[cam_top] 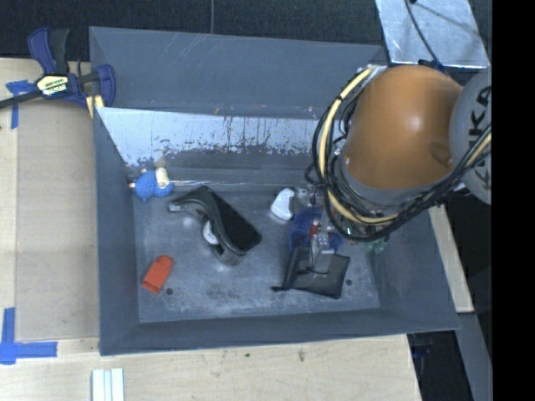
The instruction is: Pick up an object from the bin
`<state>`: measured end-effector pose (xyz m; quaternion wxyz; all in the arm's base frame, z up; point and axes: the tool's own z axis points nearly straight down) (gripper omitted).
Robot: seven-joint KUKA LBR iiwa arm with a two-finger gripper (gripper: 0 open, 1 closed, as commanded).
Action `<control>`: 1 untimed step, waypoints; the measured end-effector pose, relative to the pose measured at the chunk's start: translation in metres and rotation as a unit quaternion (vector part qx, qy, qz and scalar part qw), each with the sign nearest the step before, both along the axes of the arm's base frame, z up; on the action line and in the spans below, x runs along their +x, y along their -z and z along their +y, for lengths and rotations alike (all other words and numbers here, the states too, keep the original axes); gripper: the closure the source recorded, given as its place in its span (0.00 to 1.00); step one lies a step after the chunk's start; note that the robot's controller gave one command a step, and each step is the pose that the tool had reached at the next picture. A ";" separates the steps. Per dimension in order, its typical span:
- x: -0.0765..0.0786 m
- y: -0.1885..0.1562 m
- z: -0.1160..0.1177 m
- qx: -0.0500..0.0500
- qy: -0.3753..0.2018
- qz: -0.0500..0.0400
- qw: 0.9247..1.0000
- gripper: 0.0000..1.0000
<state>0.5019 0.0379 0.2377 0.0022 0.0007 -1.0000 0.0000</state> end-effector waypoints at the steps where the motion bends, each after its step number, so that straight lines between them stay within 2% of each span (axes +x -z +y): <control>1: -0.012 0.169 -0.069 0.000 -0.030 -0.006 1.000 0.00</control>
Offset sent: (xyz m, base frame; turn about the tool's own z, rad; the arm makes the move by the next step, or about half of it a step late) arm -0.0134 -0.0676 -0.1677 -0.0616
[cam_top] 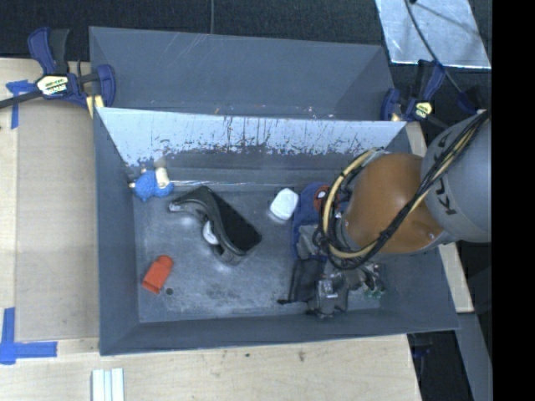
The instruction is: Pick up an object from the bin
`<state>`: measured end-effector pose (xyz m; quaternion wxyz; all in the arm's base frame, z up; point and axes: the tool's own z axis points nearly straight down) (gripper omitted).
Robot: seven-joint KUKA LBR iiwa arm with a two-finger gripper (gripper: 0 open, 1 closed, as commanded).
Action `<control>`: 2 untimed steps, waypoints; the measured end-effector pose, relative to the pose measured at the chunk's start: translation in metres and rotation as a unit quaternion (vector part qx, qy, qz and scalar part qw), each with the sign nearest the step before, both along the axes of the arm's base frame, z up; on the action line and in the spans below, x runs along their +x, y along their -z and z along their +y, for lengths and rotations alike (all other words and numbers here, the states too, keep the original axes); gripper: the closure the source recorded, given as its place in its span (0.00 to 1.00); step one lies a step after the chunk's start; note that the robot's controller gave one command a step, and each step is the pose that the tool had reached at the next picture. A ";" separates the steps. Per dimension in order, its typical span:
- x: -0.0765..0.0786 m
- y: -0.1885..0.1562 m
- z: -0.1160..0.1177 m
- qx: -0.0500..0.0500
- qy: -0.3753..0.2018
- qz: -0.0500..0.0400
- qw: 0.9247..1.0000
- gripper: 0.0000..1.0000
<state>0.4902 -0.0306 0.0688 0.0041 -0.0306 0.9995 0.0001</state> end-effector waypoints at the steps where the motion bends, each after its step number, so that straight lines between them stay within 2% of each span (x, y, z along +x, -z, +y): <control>1: 0.002 -0.001 0.000 0.000 0.001 -0.002 1.000 0.00; 2: 0.002 -0.002 0.000 0.001 0.001 -0.003 1.000 0.00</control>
Offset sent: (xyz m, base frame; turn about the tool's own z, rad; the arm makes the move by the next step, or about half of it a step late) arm 0.0000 0.0000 0.0000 0.0000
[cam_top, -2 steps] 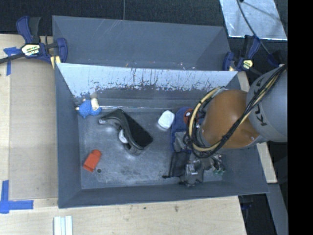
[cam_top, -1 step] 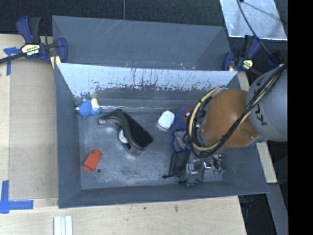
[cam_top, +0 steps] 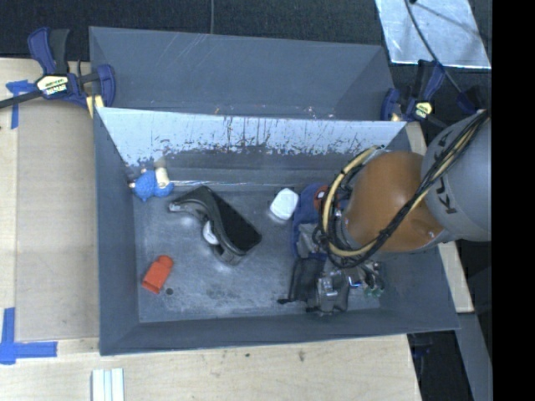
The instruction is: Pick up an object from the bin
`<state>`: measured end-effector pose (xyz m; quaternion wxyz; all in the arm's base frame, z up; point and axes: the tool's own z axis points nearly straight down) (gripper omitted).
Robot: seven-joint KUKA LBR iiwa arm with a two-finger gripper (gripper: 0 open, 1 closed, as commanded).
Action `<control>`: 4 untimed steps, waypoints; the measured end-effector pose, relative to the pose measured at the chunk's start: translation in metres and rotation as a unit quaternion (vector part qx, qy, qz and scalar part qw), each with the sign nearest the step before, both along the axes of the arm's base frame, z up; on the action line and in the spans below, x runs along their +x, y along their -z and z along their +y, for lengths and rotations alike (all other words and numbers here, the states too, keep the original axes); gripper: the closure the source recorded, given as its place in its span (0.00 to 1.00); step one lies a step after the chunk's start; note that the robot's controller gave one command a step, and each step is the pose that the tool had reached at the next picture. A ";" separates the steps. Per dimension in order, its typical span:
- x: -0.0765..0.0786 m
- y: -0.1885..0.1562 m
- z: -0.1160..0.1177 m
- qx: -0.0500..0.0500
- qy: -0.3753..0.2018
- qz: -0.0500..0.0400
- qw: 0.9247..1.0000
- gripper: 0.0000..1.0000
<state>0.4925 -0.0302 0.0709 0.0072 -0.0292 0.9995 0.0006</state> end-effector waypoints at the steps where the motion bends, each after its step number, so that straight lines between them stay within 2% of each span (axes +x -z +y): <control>1: 0.000 -0.001 0.000 0.000 0.001 -0.001 1.000 0.00; 2: 0.001 -0.001 0.000 0.001 0.002 -0.001 1.000 0.00; 3: 0.003 -0.002 0.000 0.001 0.002 -0.004 1.000 1.00; 4: 0.004 -0.043 0.000 -0.001 0.003 0.004 1.000 1.00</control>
Offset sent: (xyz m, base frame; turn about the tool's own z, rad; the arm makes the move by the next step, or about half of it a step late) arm 0.0000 0.0000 0.0000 0.0000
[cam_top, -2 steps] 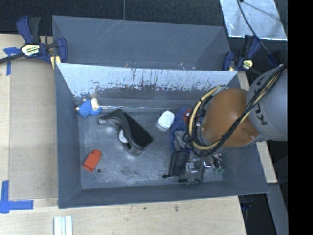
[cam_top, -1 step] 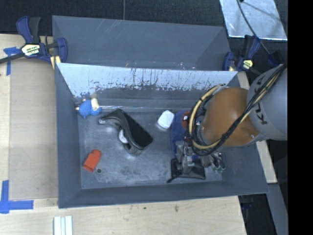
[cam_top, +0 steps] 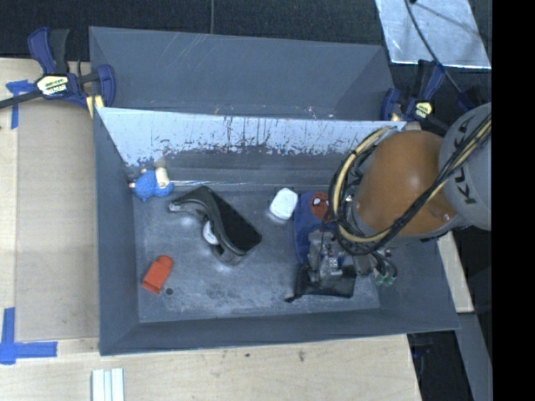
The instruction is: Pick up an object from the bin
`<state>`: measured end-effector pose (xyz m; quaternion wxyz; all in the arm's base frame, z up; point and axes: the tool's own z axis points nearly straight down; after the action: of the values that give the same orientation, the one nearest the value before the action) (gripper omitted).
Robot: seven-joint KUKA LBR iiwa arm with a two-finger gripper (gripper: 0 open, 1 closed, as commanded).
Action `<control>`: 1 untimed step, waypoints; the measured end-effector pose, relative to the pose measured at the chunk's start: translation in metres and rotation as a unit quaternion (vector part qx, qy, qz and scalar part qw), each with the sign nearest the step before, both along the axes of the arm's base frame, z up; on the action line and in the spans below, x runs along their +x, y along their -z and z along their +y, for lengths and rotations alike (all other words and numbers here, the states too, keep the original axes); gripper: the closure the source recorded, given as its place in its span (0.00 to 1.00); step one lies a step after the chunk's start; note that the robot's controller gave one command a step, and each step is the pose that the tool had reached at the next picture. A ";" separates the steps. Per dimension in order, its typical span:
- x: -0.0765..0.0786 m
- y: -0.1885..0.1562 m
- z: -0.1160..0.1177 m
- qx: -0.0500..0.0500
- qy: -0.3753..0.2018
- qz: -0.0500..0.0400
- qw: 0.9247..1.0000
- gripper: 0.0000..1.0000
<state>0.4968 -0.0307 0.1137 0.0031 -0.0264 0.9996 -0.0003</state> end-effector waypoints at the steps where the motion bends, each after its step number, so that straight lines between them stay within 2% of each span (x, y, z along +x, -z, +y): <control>1: 0.001 -0.006 0.000 0.000 0.001 0.000 1.000 1.00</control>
Offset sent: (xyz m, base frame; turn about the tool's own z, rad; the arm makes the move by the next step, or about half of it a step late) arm -0.0002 -0.0001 0.0055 0.0000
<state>0.4977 -0.0311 0.1196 0.0026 -0.0255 0.9997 -0.0003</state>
